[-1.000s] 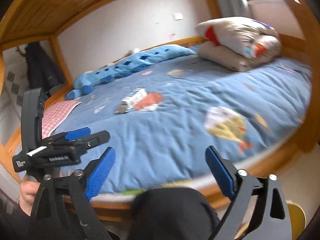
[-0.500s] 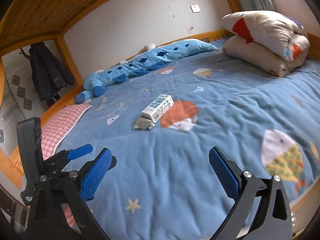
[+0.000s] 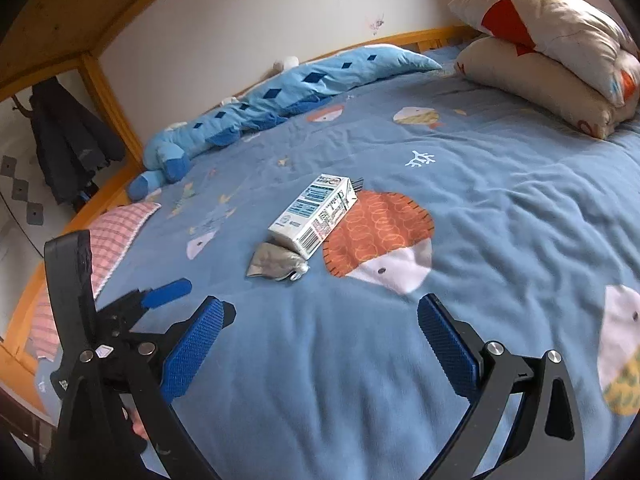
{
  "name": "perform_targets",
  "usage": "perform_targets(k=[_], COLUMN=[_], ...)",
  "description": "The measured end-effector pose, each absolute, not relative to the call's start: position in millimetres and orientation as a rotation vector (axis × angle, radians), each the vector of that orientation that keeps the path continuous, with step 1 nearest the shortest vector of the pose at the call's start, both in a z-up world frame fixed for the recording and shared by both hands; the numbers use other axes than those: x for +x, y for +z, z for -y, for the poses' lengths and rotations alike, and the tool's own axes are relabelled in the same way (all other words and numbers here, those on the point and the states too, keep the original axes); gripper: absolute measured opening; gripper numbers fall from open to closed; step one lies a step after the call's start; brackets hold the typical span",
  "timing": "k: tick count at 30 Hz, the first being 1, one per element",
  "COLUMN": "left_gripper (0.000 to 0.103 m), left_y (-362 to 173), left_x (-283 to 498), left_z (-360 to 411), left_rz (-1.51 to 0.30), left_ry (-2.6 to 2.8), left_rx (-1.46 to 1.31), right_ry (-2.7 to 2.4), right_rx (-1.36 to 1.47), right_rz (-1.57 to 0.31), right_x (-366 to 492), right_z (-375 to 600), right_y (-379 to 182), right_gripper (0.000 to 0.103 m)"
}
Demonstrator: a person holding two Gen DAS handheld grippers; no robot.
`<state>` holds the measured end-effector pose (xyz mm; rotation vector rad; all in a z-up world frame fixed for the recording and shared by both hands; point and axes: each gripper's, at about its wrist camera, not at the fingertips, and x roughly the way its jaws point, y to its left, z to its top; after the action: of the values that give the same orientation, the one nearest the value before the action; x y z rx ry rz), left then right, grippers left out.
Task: Collect trash
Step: 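Move both tools back over the bed toward the milk carton and pouch, then grasp the grey cloth pouch with the left tool while the right tool grasps the white milk carton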
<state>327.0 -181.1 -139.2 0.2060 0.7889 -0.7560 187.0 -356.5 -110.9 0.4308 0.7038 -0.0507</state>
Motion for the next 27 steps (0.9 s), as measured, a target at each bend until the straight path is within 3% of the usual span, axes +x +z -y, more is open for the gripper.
perform_targets(k=[15, 18, 21, 27], left_gripper=[0.097, 0.076, 0.07, 0.045], left_y=[-173.7, -182.4, -183.1, -180.2], left_x=[403.1, 410.4, 405.9, 400.1], left_z=[227.5, 230.2, 228.1, 218.1], left_rz=[-0.835, -0.884, -0.872, -0.877], left_ry=[-0.886, -0.9, -0.896, -0.863], left_rx=[0.326, 0.324, 0.329, 0.32], right_ry=[-0.049, -0.059, -0.068, -0.055], right_rx=[0.418, 0.425, 0.436, 0.452], right_rz=[-0.777, -0.778, -0.783, -0.799], right_x=[252.7, 254.8, 256.9, 266.2], right_z=[366.8, 372.9, 377.2, 378.0], right_y=[-130.4, -131.1, -133.6, -137.8], right_gripper=[0.095, 0.094, 0.094, 0.094])
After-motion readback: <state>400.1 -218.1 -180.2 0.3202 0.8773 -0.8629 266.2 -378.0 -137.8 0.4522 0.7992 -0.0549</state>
